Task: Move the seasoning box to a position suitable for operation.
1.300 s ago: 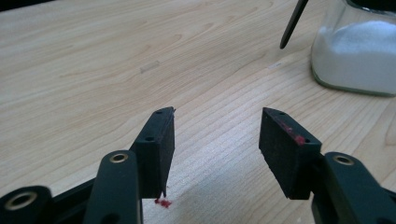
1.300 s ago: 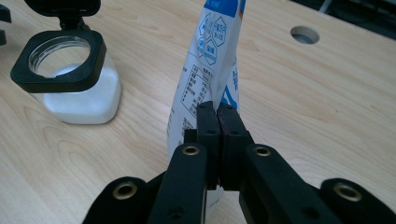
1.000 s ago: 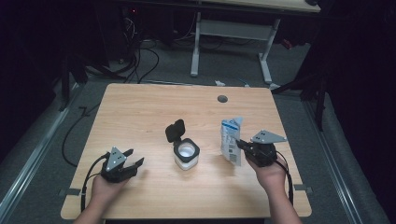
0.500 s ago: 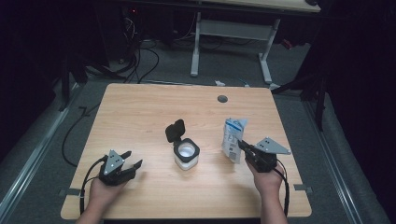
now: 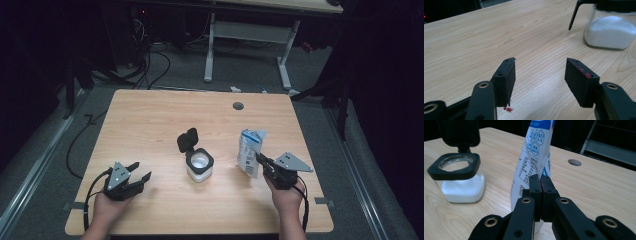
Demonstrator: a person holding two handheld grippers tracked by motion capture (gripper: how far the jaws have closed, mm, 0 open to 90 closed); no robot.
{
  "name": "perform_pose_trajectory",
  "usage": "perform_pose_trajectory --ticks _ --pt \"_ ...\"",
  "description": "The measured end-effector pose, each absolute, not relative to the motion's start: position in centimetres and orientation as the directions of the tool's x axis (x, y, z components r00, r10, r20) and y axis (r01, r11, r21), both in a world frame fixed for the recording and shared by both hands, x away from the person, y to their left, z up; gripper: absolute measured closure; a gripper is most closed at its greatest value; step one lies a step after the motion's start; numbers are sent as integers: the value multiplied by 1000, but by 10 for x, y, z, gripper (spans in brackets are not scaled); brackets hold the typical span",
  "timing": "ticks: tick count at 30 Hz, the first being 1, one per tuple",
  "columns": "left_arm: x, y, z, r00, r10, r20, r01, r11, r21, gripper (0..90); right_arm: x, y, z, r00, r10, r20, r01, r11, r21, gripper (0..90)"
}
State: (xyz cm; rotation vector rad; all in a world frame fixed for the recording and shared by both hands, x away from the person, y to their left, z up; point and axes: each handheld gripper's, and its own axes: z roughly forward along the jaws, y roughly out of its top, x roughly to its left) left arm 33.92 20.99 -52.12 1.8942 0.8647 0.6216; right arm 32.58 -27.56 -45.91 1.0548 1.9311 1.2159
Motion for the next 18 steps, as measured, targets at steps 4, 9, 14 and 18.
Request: perform_pose_trajectory --ticks 4,9,14,18 --pt "337 214 -521 617 785 62 308 -314 898 420 329 -281 -465 -468 880 -77 322 252 913 895" --pt "335 218 -521 606 793 63 312 -309 898 421 332 -288 -466 -451 890 -72 320 236 917 895" --pt "333 221 -522 602 796 64 318 -312 895 421 336 -289 -468 -451 889 -81 303 238 923 894" --pt "333 219 -522 608 791 69 312 -317 896 420 337 -290 -473 -445 892 -83 325 247 913 892"
